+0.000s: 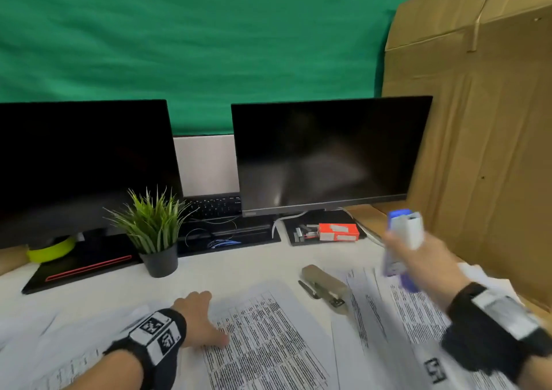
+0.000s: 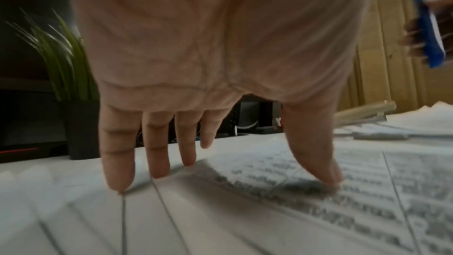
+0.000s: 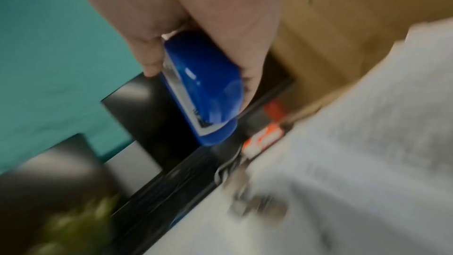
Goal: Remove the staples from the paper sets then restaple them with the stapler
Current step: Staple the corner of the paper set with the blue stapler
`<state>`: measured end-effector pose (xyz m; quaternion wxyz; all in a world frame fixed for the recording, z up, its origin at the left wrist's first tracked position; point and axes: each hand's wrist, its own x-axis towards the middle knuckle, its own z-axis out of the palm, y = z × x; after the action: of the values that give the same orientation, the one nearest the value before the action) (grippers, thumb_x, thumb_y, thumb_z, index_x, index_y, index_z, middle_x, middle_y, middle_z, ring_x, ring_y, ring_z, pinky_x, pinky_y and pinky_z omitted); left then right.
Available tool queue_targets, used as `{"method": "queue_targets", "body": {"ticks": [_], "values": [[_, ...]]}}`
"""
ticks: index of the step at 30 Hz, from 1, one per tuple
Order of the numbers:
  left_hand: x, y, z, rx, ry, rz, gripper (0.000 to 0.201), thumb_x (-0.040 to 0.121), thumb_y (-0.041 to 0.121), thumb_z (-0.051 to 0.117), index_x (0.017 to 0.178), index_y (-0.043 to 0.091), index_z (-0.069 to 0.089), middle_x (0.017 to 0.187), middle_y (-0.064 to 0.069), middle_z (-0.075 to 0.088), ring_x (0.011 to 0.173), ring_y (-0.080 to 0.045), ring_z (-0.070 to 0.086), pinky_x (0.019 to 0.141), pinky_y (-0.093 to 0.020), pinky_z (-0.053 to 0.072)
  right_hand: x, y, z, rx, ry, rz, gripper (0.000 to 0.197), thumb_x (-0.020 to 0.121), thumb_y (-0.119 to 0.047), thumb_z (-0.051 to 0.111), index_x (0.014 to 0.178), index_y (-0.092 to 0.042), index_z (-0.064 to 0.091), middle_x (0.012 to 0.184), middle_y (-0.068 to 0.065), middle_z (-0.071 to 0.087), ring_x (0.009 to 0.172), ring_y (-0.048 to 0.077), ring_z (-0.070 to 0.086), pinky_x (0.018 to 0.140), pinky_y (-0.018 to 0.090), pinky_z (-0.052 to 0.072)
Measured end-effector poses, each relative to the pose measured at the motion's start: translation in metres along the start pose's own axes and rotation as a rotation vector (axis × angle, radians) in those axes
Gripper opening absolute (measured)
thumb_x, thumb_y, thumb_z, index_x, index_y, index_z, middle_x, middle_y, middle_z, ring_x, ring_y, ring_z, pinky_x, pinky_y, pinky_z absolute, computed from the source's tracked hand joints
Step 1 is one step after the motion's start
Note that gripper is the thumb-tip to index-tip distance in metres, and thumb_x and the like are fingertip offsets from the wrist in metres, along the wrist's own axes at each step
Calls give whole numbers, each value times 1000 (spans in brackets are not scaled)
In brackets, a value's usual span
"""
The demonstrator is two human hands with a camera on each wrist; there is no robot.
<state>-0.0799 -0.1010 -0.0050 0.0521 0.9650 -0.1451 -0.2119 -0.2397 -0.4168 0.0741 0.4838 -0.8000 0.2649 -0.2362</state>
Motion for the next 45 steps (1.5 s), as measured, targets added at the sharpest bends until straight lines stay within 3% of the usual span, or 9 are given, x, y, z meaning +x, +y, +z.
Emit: {"method": "queue_targets", "body": {"ticks": [3,7,16,21,27,32,34,38,45], "values": [[6,5,3,144,-32,-31,95,67,71,69,137,17,36,139,-4,38,128,-24,38,103,-37,39,-20,10,72,-2,-397,-6,26,92,-42,57,96,-16,60,91,9,67,80,25,65,67,30,51],[14,2,1,135,-31,-50,109,57,75,72,141,18,33,137,-2,38,128,-23,35,104,-37,39,-29,30,127,-51,-557,43,30,88,-50,57,98,-22,60,90,7,69,81,24,68,68,31,57],[20,4,-9,-5,-117,20,91,48,66,82,120,18,54,117,5,60,106,-14,59,94,-32,50,-31,35,142,-82,-500,-13,25,94,-35,55,107,-14,57,93,6,68,77,12,62,60,15,48],[-2,1,-18,-566,-131,220,65,58,42,89,112,21,61,105,1,73,94,-19,71,77,-33,58,-33,32,146,-19,-475,24,12,95,-29,54,103,-20,55,98,9,69,90,22,68,63,18,50],[-40,3,11,-1464,125,213,83,57,24,93,125,21,45,118,-9,66,98,-32,69,75,-44,57,-33,35,145,4,-430,73,19,94,-32,54,100,-15,60,90,9,68,74,17,64,59,21,50],[-34,8,59,-1284,261,-95,45,78,10,75,118,3,57,113,-21,68,88,-25,66,83,-36,54,-36,41,139,63,-385,108,18,92,-32,59,92,-15,58,86,7,67,72,18,64,58,23,50],[-40,11,51,-1176,313,-15,17,90,2,60,104,11,64,115,-15,68,91,-20,63,84,-29,48,-32,46,132,67,-382,82,27,91,-34,61,98,-8,63,84,7,69,73,21,64,66,28,52],[-78,20,-2,-1212,369,283,31,99,5,49,120,24,62,115,11,70,111,-9,63,103,-37,45,-31,15,98,132,-469,-9,22,95,-32,54,98,-15,66,88,-2,73,76,9,67,64,19,44],[-132,48,-80,-1205,872,608,34,97,14,53,114,42,46,107,23,61,95,19,56,79,-12,45,-52,-82,61,422,-332,-356,15,93,-31,51,102,-27,62,87,-13,72,79,-2,68,51,11,50]]}}
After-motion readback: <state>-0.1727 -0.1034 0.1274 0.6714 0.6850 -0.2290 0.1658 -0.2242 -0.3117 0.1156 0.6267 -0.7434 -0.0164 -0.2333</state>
